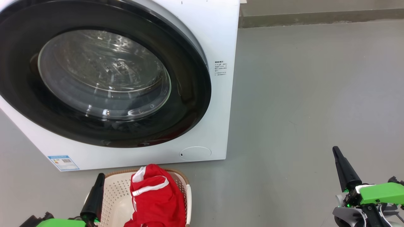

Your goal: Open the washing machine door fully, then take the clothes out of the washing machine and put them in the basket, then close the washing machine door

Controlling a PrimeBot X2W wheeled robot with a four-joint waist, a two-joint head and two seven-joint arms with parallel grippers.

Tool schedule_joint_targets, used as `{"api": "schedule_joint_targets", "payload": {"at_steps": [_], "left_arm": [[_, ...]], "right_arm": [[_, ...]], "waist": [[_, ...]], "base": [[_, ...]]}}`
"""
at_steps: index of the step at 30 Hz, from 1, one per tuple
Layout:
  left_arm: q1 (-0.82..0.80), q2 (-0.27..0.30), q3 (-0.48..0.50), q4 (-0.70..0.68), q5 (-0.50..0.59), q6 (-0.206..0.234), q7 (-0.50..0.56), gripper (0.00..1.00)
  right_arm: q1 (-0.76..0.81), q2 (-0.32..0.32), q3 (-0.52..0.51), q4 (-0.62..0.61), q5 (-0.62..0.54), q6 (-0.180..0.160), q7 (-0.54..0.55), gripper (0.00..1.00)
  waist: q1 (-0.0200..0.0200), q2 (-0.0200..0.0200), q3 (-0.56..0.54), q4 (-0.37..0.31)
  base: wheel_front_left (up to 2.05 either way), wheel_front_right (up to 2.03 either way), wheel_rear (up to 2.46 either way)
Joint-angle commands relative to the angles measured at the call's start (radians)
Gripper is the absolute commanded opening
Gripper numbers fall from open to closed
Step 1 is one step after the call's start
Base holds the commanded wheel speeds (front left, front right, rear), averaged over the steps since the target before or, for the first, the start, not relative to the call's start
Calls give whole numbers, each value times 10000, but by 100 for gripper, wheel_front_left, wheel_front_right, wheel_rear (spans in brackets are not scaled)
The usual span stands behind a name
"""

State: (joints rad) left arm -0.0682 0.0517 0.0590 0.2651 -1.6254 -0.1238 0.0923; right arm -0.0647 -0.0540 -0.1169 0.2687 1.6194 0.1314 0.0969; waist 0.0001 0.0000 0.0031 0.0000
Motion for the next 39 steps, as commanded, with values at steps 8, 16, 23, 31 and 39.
{"api": "schedule_joint_targets", "payload": {"at_steps": [8,16,23,31,39], "left_arm": [[-382,116,370,-206,20,-69,66,0],[-384,102,392,-205,38,-69,83,0],[-385,91,407,-205,50,-69,95,0],[-387,80,422,-204,64,-69,108,0],[-388,71,435,-204,74,-69,118,0]], "right_arm": [[-420,-56,156,-247,-5,-7,62,0],[-422,-45,140,-246,-18,-7,75,0],[-423,-37,128,-245,-28,-7,84,0],[-424,-29,117,-244,-37,-7,94,0],[-425,-23,107,-244,-45,-7,101,0]], "waist": [[-1,0,0,0],[-1,0,0,0],[-1,0,0,0],[-1,0,0,0],[-1,0,0,0]], "base": [[0,0,0],[0,0,0],[0,0,0],[0,0,0],[0,0,0]]}}
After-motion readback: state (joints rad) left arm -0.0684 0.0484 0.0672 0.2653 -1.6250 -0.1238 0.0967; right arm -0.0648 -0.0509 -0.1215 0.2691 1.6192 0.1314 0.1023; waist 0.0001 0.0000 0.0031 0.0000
